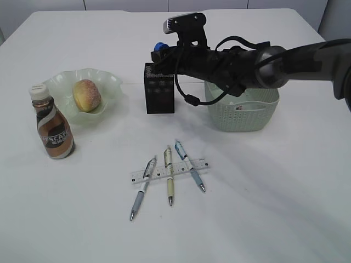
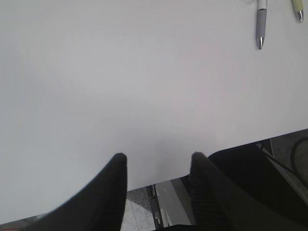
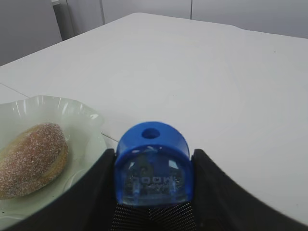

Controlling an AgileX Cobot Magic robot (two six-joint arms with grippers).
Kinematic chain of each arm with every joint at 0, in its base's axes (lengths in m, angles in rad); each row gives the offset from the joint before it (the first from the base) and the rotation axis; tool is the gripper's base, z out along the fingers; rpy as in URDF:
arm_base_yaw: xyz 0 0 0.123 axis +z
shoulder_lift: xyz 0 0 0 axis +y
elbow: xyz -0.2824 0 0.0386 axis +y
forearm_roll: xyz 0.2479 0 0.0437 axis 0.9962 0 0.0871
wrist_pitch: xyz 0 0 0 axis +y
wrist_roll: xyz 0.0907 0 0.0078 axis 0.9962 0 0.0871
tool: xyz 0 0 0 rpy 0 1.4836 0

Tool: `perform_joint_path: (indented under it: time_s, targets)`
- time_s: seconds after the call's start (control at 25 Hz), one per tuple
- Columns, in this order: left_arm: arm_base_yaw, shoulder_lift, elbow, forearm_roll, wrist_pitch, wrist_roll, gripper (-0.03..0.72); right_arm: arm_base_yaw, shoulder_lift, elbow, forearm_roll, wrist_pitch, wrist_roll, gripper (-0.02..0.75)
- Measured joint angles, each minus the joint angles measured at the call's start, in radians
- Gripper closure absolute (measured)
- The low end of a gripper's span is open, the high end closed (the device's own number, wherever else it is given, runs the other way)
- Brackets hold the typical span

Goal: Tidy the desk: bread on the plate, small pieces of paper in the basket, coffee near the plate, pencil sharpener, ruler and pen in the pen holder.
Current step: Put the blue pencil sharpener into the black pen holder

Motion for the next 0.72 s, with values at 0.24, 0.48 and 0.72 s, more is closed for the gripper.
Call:
perform_joint_path:
  time_s: [0.24,0.48,0.72]
  targets:
    - [0.0,0.0,0.0,0.0,0.0,0.0,0.37,0.0,0.005,0.0,-0.005,0.004,0.002,0.381]
    - [0.0,0.0,0.0,0.0,0.0,0.0,0.37,0.0,0.005,0.0,-0.005,0.018,0.013,0.334]
    - [0.0,0.0,0.0,-0.005,0.0,0.0,0.37,0.0,0.007,-0.019,-0.005,0.026,0.017,0.321]
